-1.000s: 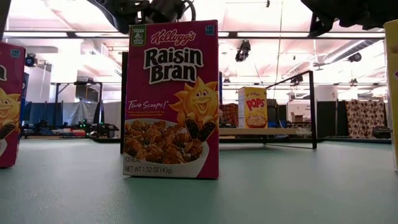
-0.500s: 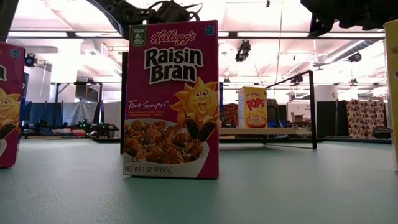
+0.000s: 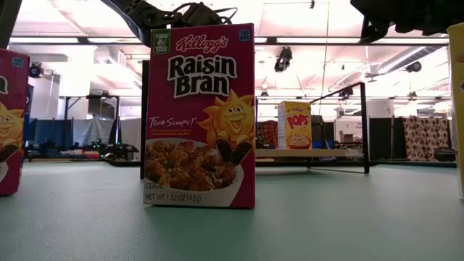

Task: Stack cereal on shelf
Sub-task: Put the right blue cereal box on the shelf

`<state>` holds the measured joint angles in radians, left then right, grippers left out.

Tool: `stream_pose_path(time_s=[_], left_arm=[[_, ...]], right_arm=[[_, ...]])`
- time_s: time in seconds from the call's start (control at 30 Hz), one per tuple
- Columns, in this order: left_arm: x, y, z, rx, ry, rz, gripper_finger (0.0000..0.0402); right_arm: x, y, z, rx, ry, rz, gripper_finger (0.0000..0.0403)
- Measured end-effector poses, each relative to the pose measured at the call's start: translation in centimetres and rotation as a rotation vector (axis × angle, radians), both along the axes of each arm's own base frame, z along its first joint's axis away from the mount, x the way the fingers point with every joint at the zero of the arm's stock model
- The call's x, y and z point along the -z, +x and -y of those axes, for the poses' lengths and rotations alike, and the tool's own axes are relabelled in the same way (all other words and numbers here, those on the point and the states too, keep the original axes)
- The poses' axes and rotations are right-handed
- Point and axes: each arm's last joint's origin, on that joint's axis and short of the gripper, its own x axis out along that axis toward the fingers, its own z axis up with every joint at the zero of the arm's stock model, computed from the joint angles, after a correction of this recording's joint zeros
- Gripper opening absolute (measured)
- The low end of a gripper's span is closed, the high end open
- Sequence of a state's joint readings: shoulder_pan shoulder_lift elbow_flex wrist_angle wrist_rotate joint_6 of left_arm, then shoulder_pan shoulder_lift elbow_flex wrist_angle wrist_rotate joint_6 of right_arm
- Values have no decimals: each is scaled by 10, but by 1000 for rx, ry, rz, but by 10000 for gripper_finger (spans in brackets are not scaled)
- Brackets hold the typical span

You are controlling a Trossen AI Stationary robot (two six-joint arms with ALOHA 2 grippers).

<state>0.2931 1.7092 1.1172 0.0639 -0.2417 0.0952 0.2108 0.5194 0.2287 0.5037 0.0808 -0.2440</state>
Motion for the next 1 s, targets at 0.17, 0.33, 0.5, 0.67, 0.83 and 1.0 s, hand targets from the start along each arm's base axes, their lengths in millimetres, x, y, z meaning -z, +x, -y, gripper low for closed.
stream_pose_path(time_s=[0.17,0.33,0.5,0.67,0.83,1.0], left_arm=[[0,0,-1,1,-3,1,182],[0,-1,-3,-4,-4,6,202],[-1,-1,-3,-4,-3,7,221],[-1,-1,-3,-3,-2,5,232],[-2,-2,-2,-3,-1,6,238],[-8,-5,-2,-18,6,8,238]], right_arm=[[0,0,0,0,0,0,12],[0,0,0,0,0,0,12],[0,0,0,0,-1,1,12],[0,0,0,0,-1,1,12],[0,0,0,0,-1,1,12],[0,0,0,0,-2,1,12]])
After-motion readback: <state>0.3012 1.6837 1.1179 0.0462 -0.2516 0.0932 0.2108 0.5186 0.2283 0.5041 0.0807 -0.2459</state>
